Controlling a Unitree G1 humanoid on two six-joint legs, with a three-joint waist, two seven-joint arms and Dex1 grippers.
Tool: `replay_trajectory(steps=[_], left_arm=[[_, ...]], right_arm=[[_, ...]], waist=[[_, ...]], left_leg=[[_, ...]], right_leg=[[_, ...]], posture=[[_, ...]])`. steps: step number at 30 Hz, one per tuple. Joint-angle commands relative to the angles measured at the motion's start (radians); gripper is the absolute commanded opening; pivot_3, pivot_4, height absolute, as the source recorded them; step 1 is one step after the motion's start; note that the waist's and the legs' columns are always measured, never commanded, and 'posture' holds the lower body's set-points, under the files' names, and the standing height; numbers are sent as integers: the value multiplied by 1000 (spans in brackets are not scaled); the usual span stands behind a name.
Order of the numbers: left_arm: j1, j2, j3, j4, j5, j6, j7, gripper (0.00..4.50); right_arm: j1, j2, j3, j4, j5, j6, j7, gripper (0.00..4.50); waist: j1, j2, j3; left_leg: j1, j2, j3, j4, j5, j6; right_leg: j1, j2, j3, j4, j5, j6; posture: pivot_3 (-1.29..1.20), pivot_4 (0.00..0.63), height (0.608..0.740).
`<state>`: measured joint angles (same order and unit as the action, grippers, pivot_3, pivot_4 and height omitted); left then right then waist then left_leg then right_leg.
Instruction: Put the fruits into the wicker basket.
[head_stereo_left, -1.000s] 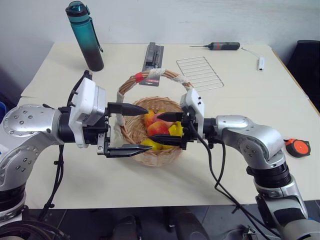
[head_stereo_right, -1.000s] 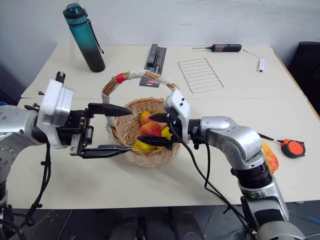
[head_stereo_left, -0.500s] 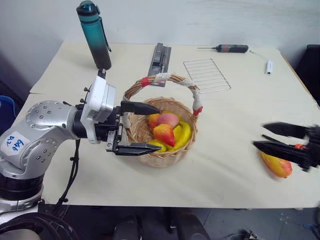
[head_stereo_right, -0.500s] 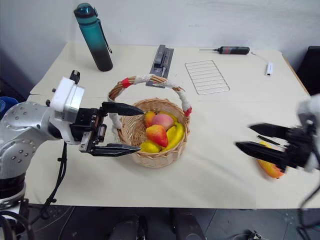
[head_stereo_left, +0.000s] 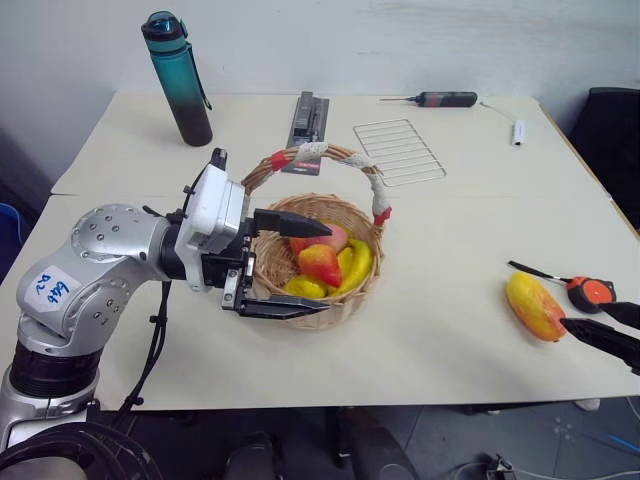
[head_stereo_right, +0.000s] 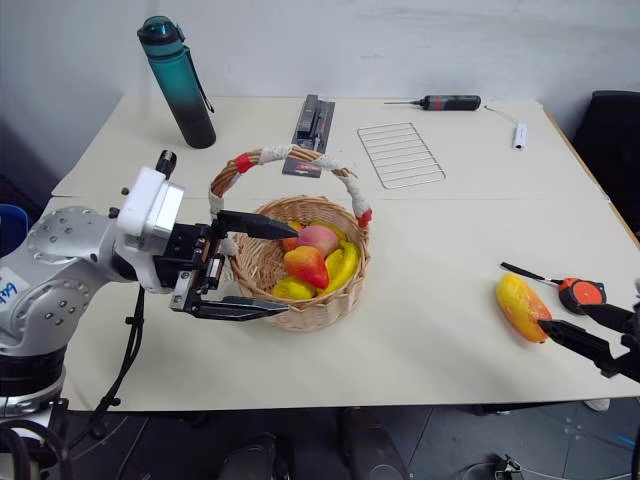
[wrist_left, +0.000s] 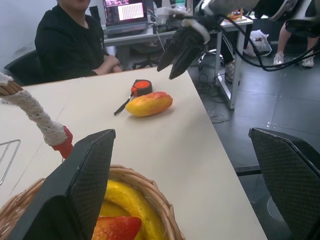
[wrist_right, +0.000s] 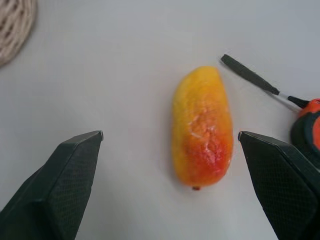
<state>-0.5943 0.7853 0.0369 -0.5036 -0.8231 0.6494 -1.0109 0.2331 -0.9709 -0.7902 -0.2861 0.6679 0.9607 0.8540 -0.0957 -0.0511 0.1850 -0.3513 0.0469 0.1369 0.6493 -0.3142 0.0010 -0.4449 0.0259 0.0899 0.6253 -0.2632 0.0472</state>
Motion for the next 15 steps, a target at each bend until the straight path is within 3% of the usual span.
replay_trajectory(steps=[1, 7, 14, 15], left_arm=[[6, 1, 34, -41, -20, 6, 29, 4500], [25, 9, 51, -63, -27, 21, 59, 4500], [-4, 28, 59, -32, -20, 27, 56, 4500], [-12, 30, 64, -23, -25, 30, 56, 4500]], right_arm=[[-79, -18, 102, 45, -68, -61, -58, 4479], [-247, 18, 327, 213, -217, -124, -187, 4479], [-308, 78, 376, 260, -235, -89, -247, 4479], [-302, 79, 371, 257, -231, -89, -244, 4197]], waist=[[0, 0, 0], [10, 1, 0], [15, 3, 0], [15, 3, 0]], left_leg=[[0, 0, 0, 0, 0, 0], [1, 0, 0, 1, 3, -5], [0, 0, -1, 2, 3, -6], [0, 0, -1, 2, 3, -6]], right_leg=[[0, 0, 0, 0, 0, 0], [-2, 0, 0, 1, -1, -1], [-2, 0, -1, 1, -1, -1], [-2, 0, -1, 1, -1, -1]], posture=[[0, 150, 740], [0, 150, 740], [0, 150, 740], [0, 150, 740]])
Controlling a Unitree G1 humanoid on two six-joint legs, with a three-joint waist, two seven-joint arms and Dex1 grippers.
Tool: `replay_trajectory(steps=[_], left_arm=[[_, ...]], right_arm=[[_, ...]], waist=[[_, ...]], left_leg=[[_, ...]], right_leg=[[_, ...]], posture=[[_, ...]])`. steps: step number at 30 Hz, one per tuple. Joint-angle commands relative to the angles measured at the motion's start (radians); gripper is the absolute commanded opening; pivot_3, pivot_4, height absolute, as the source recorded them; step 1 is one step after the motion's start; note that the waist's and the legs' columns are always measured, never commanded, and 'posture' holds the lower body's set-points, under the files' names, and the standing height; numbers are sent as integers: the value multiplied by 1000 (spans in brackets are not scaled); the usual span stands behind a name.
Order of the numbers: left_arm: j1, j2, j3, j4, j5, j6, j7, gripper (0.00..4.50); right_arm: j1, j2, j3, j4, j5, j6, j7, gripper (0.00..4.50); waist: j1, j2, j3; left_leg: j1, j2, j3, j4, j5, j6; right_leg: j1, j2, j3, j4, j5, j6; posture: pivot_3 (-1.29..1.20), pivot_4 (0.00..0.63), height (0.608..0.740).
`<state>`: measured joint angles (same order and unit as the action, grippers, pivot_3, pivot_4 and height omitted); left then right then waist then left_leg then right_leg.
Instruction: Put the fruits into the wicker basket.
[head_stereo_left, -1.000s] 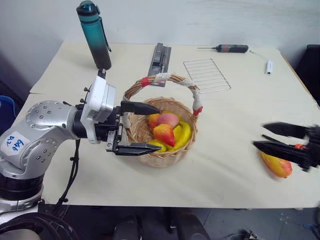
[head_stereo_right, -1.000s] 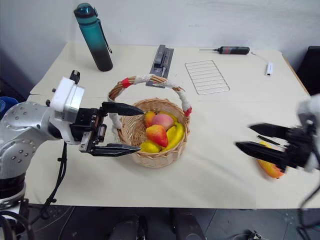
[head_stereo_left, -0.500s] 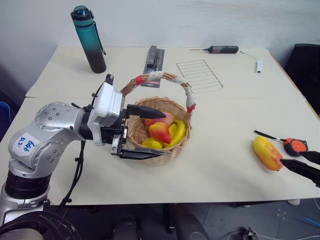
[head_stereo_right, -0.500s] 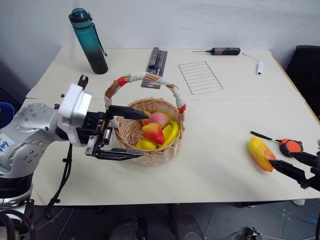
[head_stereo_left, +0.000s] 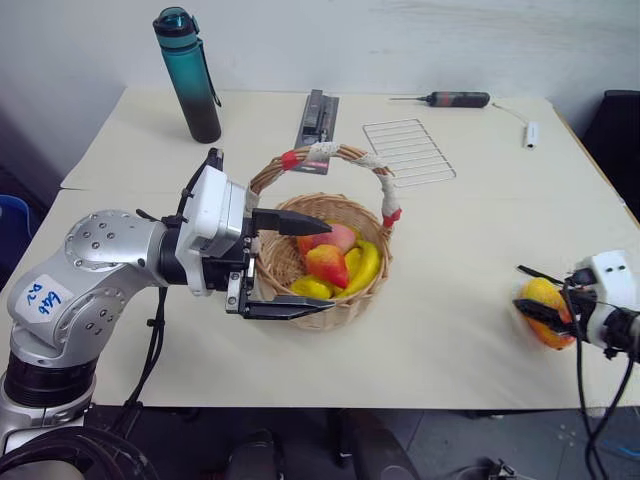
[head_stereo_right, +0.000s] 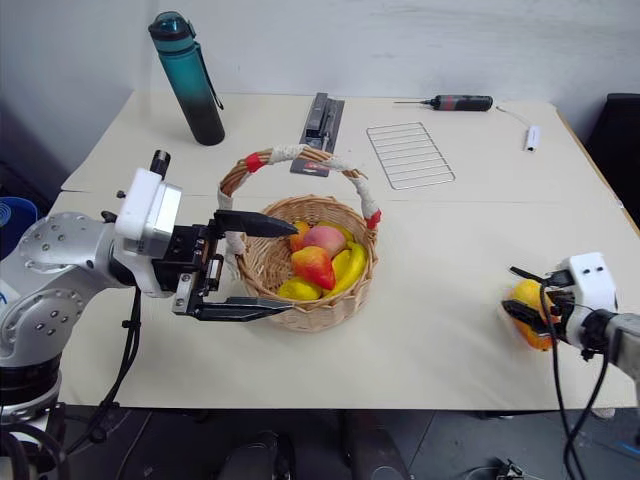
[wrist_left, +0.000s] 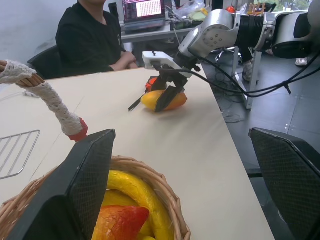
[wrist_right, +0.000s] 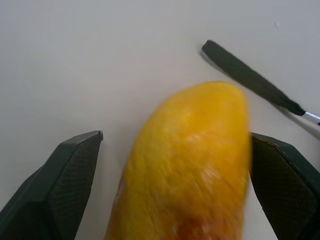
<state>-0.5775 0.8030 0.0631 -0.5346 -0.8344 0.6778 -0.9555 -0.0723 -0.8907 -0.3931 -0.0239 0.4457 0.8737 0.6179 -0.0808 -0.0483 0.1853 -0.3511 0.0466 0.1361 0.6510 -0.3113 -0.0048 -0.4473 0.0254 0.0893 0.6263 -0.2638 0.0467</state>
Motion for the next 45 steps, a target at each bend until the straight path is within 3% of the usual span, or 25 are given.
replay_trajectory(steps=[1, 6, 11, 16, 19, 23, 26, 30, 34, 39, 45], left_arm=[[-35, 15, 42, 18, -15, 2, -1, 4500], [-47, 21, 47, 49, -2, -6, -13, 4500], [-18, 64, 57, 69, 12, -9, -52, 4500], [-22, 109, 89, 94, 2, -3, -80, 4500], [-24, 118, 79, 108, 31, -17, -88, 4500], [-27, 127, 76, 126, 59, -33, -99, 4500], [-29, 134, 88, 130, 65, -33, -98, 4500], [-24, 155, 124, 102, 37, -7, -87, 4500], [-16, 154, 138, 99, 35, 0, -61, 4500], [-9, 153, 141, 86, 31, 3, -54, 4500], [-24, 146, 129, 95, 33, 2, -59, 4500]], right_arm=[[8, 2, -31, -11, -6, -2, -8, 4105], [25, 3, -88, -84, 80, -22, 85, 2675], [52, -104, -126, -301, 318, 1, 427, 2636], [-159, -111, 53, -412, 443, 45, 470, 2636], [-422, 22, 253, -389, 428, 40, 437, 2636], [-619, 179, 412, -350, 359, 17, 373, 2636], [-680, 246, 497, -351, 301, -27, 367, 2636], [-803, 414, 570, -261, 204, -44, 221, 2636], [-835, 474, 607, -199, 119, -56, 151, 2636], [-829, 476, 592, -190, 118, -16, 136, 4301], [-761, 419, 466, -326, 298, 86, 198, 4449]], waist=[[0, 0, 0], [-4, 0, 0], [-7, 5, 3], [-11, 4, 4], [-16, 3, 4], [-15, 4, 5], [-3, 4, 4], [-5, 3, 4], [-5, 3, 4], [-5, 2, 4], [-4, 2, 3]], left_leg=[[0, 0, 0, 0, 0, 0], [0, 0, 0, 0, 0, 0], [0, 1, 0, -1, 0, 0], [1, 2, -1, 0, 0, 0], [2, 1, -1, 0, 0, 1], [-2, 1, -2, -1, 1, 0], [-10, 1, -1, 1, 3, -3], [-25, 2, 0, 7, 1, -4], [-29, 2, 2, 12, 1, -5], [-27, 1, 3, 17, 1, -4], [-23, 1, 3, 16, 2, -4]], right_leg=[[0, 0, 0, 0, 0, 0], [0, 0, 0, 1, 0, 0], [0, 1, 0, 2, 0, 1], [2, 2, -2, 2, 0, 2], [1, 1, -2, 2, 2, -2], [-5, 1, -2, 2, 2, -3], [-15, 0, -3, 9, 1, -3], [-32, -1, -3, 16, -1, -4], [-37, -1, -4, 22, -2, -6], [-34, -2, -2, 27, -2, -6], [-32, -1, -1, 29, -2, -6]], posture=[[0, 150, 740], [0, 150, 740], [0, 150, 740], [0, 150, 740], [0, 150, 740], [0, 150, 740], [0, 150, 740], [0, 150, 740], [0, 150, 740], [0, 150, 740], [0, 150, 740]])
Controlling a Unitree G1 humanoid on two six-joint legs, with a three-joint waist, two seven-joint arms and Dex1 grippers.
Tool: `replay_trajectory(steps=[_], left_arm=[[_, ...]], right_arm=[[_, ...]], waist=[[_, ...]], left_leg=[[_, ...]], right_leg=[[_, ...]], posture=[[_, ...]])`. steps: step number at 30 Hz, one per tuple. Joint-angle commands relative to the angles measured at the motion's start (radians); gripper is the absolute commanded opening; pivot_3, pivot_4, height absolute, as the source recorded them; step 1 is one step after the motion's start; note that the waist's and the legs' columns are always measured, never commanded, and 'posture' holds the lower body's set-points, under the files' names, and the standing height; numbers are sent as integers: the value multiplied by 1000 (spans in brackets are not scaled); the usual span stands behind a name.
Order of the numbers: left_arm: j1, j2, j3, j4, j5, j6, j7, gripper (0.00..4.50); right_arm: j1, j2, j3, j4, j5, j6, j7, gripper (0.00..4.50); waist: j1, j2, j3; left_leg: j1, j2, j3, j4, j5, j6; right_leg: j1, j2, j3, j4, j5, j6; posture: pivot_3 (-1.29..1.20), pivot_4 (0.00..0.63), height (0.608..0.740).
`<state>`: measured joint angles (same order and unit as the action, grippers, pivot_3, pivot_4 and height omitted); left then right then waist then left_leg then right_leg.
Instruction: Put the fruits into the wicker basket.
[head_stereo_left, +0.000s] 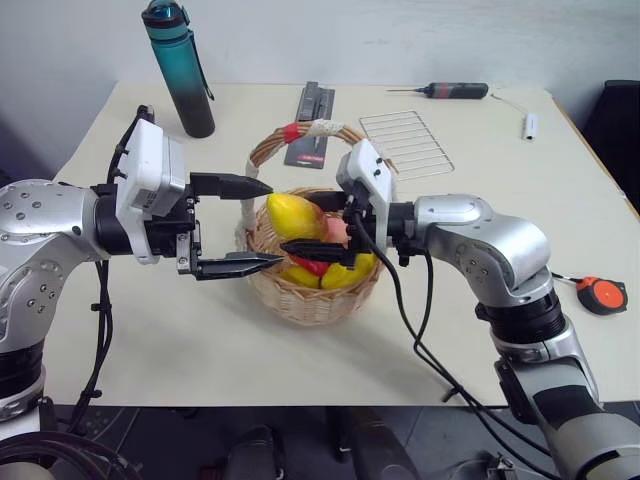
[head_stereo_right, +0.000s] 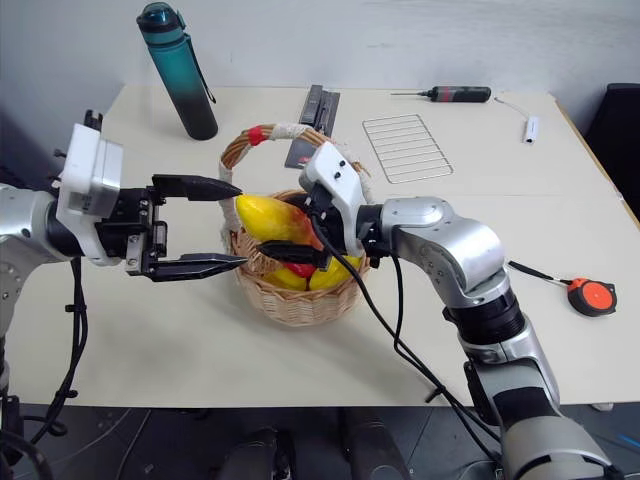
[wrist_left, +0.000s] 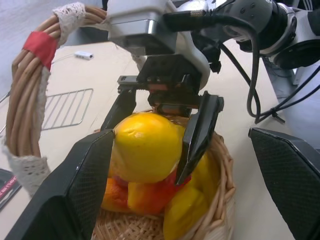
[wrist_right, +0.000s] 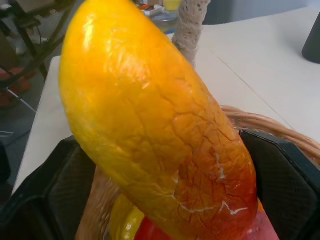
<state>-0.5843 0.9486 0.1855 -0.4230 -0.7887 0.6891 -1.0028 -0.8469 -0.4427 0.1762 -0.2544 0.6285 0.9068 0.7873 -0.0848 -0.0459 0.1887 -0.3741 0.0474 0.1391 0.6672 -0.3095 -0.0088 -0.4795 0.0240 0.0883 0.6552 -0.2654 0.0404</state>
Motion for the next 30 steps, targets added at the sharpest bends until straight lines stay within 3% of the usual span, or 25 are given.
replay_trajectory(steps=[1, 6, 10, 12, 16, 30], left_arm=[[-20, -2, 1, -12, -10, -13, -16, 4500], [-49, -20, -29, 15, 3, -25, -37, 4500], [-88, -39, -60, 45, 22, -38, -54, 4500], [-106, -45, -68, 53, 24, -36, -54, 4500], [-104, -45, -67, 53, 18, -31, -62, 4500], [-138, -102, -112, 52, 18, -29, -72, 4500]], right_arm=[[33, -48, -143, -125, 170, 83, 39, 4449], [102, -109, -253, -198, 323, 180, 9, 4449], [101, -102, -173, -193, 208, 145, -85, 4449], [100, -101, -196, -186, 226, 156, -105, 4449], [146, -127, -281, -232, 335, 174, -77, 4449], [227, -121, -235, -248, 397, 120, 9, 4449]], waist=[[-1, 0, 0], [-2, 0, 0], [-11, 0, 0], [-14, 0, 0], [-13, 0, 0], [-16, 0, 0]], left_leg=[[0, 0, 0, 0, 0, 0], [1, 0, 0, -1, 0, 0], [3, 0, 1, -1, 0, 0], [3, 0, 1, -1, 1, -1], [3, 0, 1, -2, 1, -2], [3, 0, 0, -2, 1, -2]], right_leg=[[0, 0, 0, 0, 0, 0], [0, 0, 0, 1, 0, 0], [1, 1, 2, 1, 0, 0], [1, 1, 2, 1, -1, -1], [0, 1, 2, 2, -1, -1], [1, 1, 1, 2, -1, -1]], posture=[[0, 150, 740], [0, 150, 740], [0, 150, 740], [0, 150, 740], [0, 150, 740], [0, 150, 740]])
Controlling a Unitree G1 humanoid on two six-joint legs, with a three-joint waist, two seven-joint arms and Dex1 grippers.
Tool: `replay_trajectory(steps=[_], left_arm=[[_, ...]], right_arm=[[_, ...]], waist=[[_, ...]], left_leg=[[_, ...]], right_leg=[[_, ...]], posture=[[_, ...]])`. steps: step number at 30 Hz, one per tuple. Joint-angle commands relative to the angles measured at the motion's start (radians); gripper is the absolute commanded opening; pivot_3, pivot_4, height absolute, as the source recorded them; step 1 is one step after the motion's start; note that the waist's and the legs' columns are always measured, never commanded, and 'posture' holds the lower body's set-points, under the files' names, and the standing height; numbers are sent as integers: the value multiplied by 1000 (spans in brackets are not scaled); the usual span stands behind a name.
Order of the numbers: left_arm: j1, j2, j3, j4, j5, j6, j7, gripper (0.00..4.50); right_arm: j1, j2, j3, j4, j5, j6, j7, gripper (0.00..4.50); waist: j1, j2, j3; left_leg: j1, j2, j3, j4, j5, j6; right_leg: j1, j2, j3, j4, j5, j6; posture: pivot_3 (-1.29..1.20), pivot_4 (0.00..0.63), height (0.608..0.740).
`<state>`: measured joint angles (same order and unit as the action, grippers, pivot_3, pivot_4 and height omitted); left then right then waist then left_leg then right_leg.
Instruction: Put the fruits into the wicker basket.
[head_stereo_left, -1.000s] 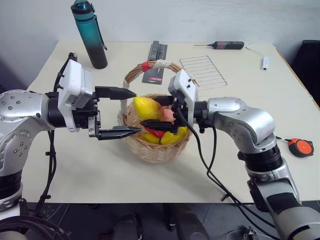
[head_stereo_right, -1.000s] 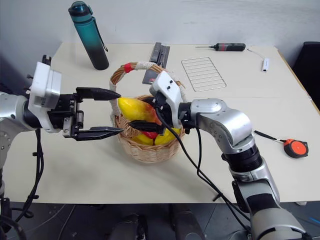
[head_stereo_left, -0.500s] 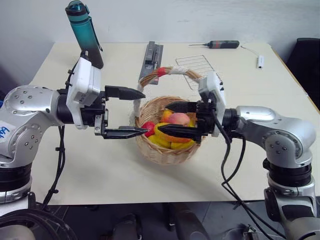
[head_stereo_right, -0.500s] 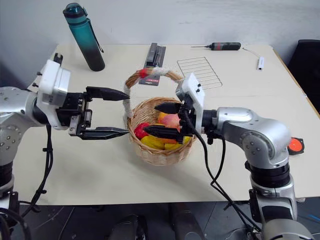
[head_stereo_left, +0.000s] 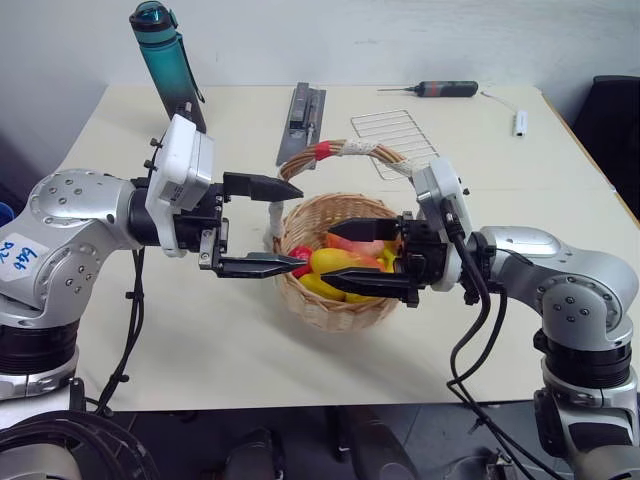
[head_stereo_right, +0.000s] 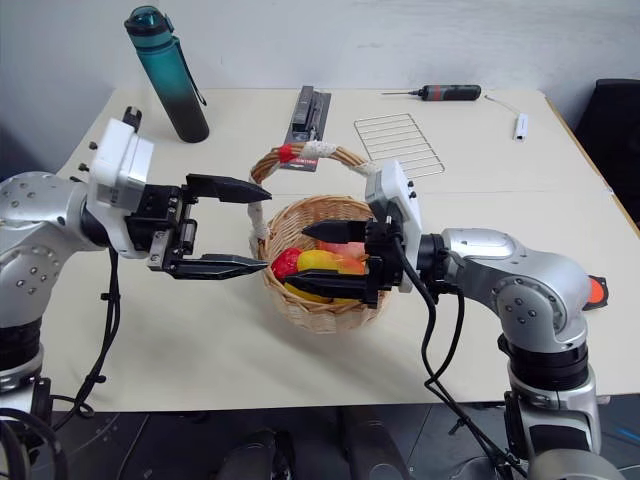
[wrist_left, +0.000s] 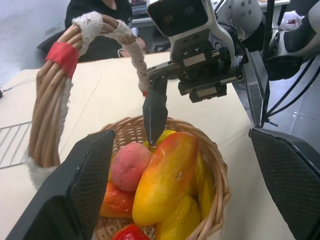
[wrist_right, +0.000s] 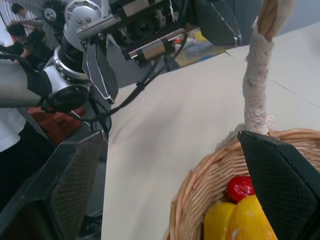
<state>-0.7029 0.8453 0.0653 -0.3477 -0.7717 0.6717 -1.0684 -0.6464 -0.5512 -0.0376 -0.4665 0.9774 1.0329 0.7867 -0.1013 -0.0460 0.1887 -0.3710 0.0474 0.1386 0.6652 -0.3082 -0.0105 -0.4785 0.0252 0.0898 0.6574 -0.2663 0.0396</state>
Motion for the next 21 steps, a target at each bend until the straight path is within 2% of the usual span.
replay_trajectory(steps=[1, 7, 10, 12, 14, 17, 21], left_arm=[[-16, 1, 9, -25, 0, -12, -8, 4500], [-15, 16, 16, 2, 7, -9, -31, 4500], [1, 45, 46, -22, -17, 13, -35, 4500], [31, 78, 89, -46, -50, 37, -39, 4500], [56, 99, 118, -63, -68, 51, -38, 4500], [104, 131, 163, -96, -80, 64, -26, 4500], [103, 133, 173, -109, -95, 75, 0, 4500]], right_arm=[[38, -21, -33, -46, 64, 1, 9, 4449], [139, -179, -216, -133, 250, 62, -56, 4449], [266, -302, -414, -162, 417, 86, -111, 4449], [366, -376, -555, -156, 468, 100, -136, 4449], [440, -419, -633, -154, 489, 94, -151, 4449], [542, -442, -712, -136, 396, 64, -159, 4449], [521, -411, -617, -101, 246, -33, -221, 4449]], waist=[[1, 0, 0], [8, 0, 0], [16, 0, 0], [16, 0, 0], [13, 0, 0], [13, -1, 0], [13, -1, 0]], left_leg=[[0, 0, 0, 0, 0, 0], [-1, 0, 0, 0, 0, 0], [0, 0, -2, 0, 0, 0], [0, 0, -2, 0, 0, 0], [0, 0, -2, -1, 0, 0], [2, 0, -3, -1, 0, 0], [5, -1, -5, 0, -1, 4]], right_leg=[[0, 0, 0, 0, 0, 0], [0, 0, 0, 0, 0, 0], [1, 0, -1, 0, 0, 0], [1, 0, -1, 0, 0, 0], [1, 0, 0, -1, -1, 1], [4, 0, 0, -2, -1, 2], [10, 0, -1, -5, -2, 4]], posture=[[0, 150, 740], [0, 150, 740], [0, 150, 740], [0, 150, 740], [0, 150, 740], [0, 150, 740], [0, 150, 740]])
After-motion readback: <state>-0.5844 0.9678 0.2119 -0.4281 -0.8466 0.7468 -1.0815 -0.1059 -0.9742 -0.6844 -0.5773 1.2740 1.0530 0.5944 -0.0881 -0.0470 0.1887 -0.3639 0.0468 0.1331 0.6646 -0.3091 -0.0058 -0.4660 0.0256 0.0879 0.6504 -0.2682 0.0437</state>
